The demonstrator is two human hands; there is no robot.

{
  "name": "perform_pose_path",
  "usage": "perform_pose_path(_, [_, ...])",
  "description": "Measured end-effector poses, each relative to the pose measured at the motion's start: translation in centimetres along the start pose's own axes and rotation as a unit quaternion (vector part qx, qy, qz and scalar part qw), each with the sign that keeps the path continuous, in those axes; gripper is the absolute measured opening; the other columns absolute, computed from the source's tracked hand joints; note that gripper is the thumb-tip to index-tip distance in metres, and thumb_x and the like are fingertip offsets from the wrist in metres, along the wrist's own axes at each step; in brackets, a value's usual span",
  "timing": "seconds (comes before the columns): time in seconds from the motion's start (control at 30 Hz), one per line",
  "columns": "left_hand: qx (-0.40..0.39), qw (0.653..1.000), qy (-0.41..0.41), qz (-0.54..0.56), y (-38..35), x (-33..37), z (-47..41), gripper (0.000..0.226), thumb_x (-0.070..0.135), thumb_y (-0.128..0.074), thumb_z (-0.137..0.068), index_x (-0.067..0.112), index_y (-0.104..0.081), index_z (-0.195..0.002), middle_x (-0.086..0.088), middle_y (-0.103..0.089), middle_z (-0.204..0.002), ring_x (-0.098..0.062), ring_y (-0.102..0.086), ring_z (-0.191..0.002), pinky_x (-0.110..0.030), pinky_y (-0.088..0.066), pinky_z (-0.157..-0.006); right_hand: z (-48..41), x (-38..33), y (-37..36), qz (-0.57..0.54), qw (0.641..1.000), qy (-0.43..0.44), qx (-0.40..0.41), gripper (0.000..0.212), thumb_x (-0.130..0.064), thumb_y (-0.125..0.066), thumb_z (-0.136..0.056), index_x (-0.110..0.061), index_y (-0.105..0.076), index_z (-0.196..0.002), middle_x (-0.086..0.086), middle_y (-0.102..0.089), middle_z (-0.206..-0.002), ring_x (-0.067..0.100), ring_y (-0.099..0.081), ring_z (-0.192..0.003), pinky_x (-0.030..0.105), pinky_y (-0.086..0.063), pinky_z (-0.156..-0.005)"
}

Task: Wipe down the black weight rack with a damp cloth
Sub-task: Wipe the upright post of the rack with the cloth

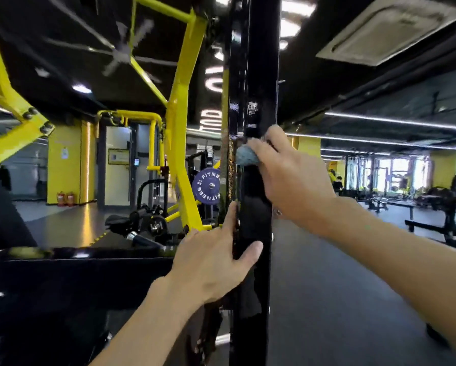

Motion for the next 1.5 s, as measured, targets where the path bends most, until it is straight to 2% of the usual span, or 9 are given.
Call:
perform_pose_path(0.13, [0.033, 0.998, -0.013, -0.056, -1.0, 0.0, 0.2, 0.087, 0.078, -0.012, -0.089, 0.03, 0.011, -0.158, 0.0, -0.067, -0.098, -0.029, -0.06, -0.109, -0.042, -0.039, -0.097, 2.6, -2.6, -1.8, 0.032, 0.999, -0.001, 0.029, 0.035, -0.004, -0.068, -0.083, -0.01, -0.06, -0.116, 0.009, -0.053, -0.111, 0.018, -0.036, -0.05, 0.018, -0.014, -0.041])
perform_pose_path(0.33, [0.074, 0.995, -0.005, -0.074, -2.4, -1.4, 0.6, 0.089, 0.087, -0.009, -0.082, 0.037, -0.008, -0.156, -0.004, -0.066, -0.125, -0.031, -0.058, -0.118, -0.044, -0.041, -0.095, 5.1, -3.9, -1.9, 0.009, 0.991, -0.103, 0.083, 0.03, -0.016, -0.049, -0.1, -0.018, -0.051, -0.13, 0.003, -0.044, -0.122, 0.021, -0.044, -0.066, 0.028, -0.026, -0.048])
perform_pose_path(0.43, [0.056, 0.997, 0.002, -0.057, -2.1, -1.5, 1.3, 0.083, 0.083, -0.023, -0.086, 0.042, -0.005, -0.156, -0.001, -0.05, -0.149, -0.03, -0.048, -0.134, -0.043, -0.036, -0.102, 7.7, -4.4, -1.7, -0.095, 0.99, -0.094, 0.054, 0.034, -0.015, -0.046, -0.098, -0.019, -0.047, -0.131, 0.002, -0.041, -0.119, 0.022, -0.051, -0.089, 0.042, -0.048, -0.074])
perform_pose_path(0.6, [0.034, 0.997, 0.005, -0.065, -2.1, -1.4, 1.9, 0.088, 0.077, -0.038, -0.088, 0.041, 0.003, -0.157, 0.003, -0.041, -0.156, -0.027, -0.043, -0.138, -0.042, -0.034, -0.104, 9.6, -1.8, -0.1, -0.144, 0.981, -0.116, 0.052, 0.054, -0.012, -0.046, -0.1, -0.036, -0.034, -0.147, -0.003, -0.051, -0.124, 0.019, -0.035, -0.118, 0.042, -0.033, -0.103])
perform_pose_path(0.77, [0.024, 0.997, 0.001, -0.078, -2.0, -1.3, 2.1, 0.087, 0.076, -0.035, -0.091, 0.037, 0.005, -0.158, 0.0, -0.045, -0.152, -0.028, -0.046, -0.134, -0.04, -0.035, -0.102, 7.6, -0.6, 2.7, -0.272, 0.939, -0.163, 0.131, 0.061, 0.002, -0.046, -0.098, -0.032, -0.033, -0.147, 0.006, -0.037, -0.125, 0.009, -0.048, -0.095, 0.015, -0.048, -0.072])
perform_pose_path(0.93, [0.03, 0.996, -0.001, -0.086, -2.0, -1.3, 2.2, 0.088, 0.076, -0.034, -0.09, 0.036, 0.005, -0.158, 0.0, -0.047, -0.151, -0.027, -0.046, -0.135, -0.042, -0.036, -0.106, 4.8, -1.0, 3.4, -0.265, 0.927, -0.153, 0.215, 0.032, 0.002, -0.054, -0.092, -0.018, -0.042, -0.114, 0.002, -0.044, -0.112, 0.007, -0.046, -0.09, 0.017, -0.049, -0.08])
perform_pose_path(1.03, [0.027, 0.996, -0.002, -0.088, -2.0, -1.4, 2.0, 0.088, 0.077, -0.033, -0.089, 0.037, 0.005, -0.158, 0.001, -0.045, -0.153, -0.027, -0.044, -0.137, -0.042, -0.034, -0.109, 2.9, -1.2, 2.8, -0.182, 0.95, -0.137, 0.212, 0.03, -0.003, -0.058, -0.091, -0.018, -0.048, -0.114, -0.009, -0.045, -0.099, 0.01, -0.04, -0.1, 0.03, -0.036, -0.09])
perform_pose_path(1.23, [0.037, 0.996, -0.005, -0.086, -2.0, -1.4, 2.0, 0.086, 0.075, -0.034, -0.091, 0.038, 0.004, -0.158, 0.002, -0.052, -0.146, -0.027, -0.046, -0.135, -0.04, -0.033, -0.106, 2.6, -2.4, 0.9, 0.016, 0.991, -0.006, 0.133, 0.036, 0.002, -0.059, -0.087, -0.005, -0.056, -0.122, 0.012, -0.051, -0.117, 0.027, -0.05, -0.103, 0.039, -0.049, -0.083])
perform_pose_path(1.5, [0.06, 0.992, -0.018, -0.106, -2.1, -1.1, 2.4, 0.084, 0.074, -0.032, -0.093, 0.035, 0.004, -0.158, 0.001, -0.053, -0.145, -0.026, -0.049, -0.131, -0.039, -0.037, -0.102, 5.5, -3.1, -1.0, 0.208, 0.972, 0.065, 0.092, 0.043, -0.035, -0.059, -0.094, -0.009, -0.058, -0.129, 0.016, -0.05, -0.132, 0.033, -0.041, -0.12, 0.049, -0.045, -0.098])
Point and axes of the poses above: each hand's wrist, its own z-axis away from the middle knuckle, its own y-axis out of the back of the hand, x = y × z, the point moved 5 cm from there along -z, towards the middle knuckle
